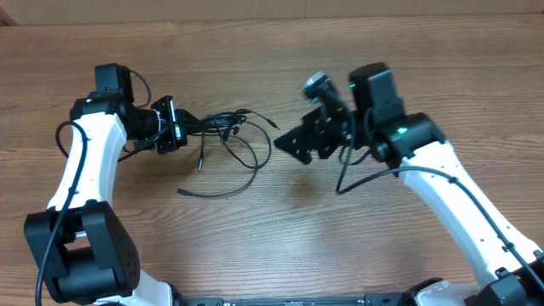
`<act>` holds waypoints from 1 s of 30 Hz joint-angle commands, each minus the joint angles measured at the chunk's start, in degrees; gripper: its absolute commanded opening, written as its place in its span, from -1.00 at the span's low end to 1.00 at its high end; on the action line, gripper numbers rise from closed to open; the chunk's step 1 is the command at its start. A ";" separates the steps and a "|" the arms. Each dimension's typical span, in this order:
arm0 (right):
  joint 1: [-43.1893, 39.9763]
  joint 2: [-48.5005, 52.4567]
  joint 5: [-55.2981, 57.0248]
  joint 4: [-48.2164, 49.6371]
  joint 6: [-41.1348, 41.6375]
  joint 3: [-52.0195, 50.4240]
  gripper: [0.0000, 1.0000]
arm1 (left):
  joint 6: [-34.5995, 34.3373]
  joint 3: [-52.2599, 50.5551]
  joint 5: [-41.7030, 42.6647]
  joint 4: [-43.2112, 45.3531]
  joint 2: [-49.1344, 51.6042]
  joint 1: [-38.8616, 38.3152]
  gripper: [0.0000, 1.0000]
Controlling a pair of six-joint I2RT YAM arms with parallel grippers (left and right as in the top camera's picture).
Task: Untangle cables
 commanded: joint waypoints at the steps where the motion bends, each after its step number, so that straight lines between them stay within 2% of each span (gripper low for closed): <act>1: 5.84 1.92 -0.50 0.24 0.09 0.79 0.61 | -6.16 0.87 4.26 -0.20 -0.74 -1.40 -0.92; 5: 12.15 6.23 8.57 1.62 0.11 0.79 0.52 | -8.55 0.87 8.83 -0.85 -0.81 -2.56 -0.92; 6: 13.16 7.54 10.12 2.71 0.13 0.79 0.59 | -8.50 0.87 9.55 -0.90 -0.83 -2.71 -0.91; 7: 13.99 8.94 11.56 4.04 0.13 0.79 0.77 | -8.50 0.87 9.94 -1.20 -0.87 -2.97 -0.91; 9: 15.15 12.24 15.41 7.50 0.81 0.79 0.93 | -8.50 0.87 9.84 -2.69 -0.98 -3.48 -0.92; 12: 15.43 16.85 21.94 13.31 7.34 0.79 0.99 | -7.28 0.87 10.14 -5.44 -0.98 -3.82 -0.92; 13: 15.41 18.03 22.62 14.86 9.57 0.79 0.77 | -6.69 0.87 10.21 -6.19 -0.98 -3.80 -0.91; 14: 15.37 18.69 22.53 15.82 11.63 0.79 0.41 | -6.56 0.87 10.38 -6.73 -0.98 -3.78 -0.91; 15: 15.37 18.99 22.34 16.46 13.68 0.81 0.17 | -6.54 0.87 10.49 -7.13 -0.98 -3.78 -0.91; 17: 15.39 19.02 21.46 16.90 16.52 0.81 -0.68 | -6.40 0.87 10.84 -7.15 -1.01 -3.76 -0.92; 18: 15.41 18.95 21.07 16.74 17.11 0.83 -0.92 | -6.43 0.87 11.15 -6.97 -0.98 -3.76 -0.92; 22: 14.99 16.57 18.69 10.27 17.20 1.27 -0.93 | -6.80 0.87 8.07 -2.86 -0.98 -3.65 -0.92; 26: 12.87 8.63 19.58 0.22 13.66 1.90 -0.92 | -3.26 0.87 -4.20 3.02 -0.98 -3.63 -0.92; 30: 8.76 -0.85 23.78 -6.32 13.11 1.90 -0.92 | 0.79 0.87 -14.23 3.37 -0.98 -3.63 -0.92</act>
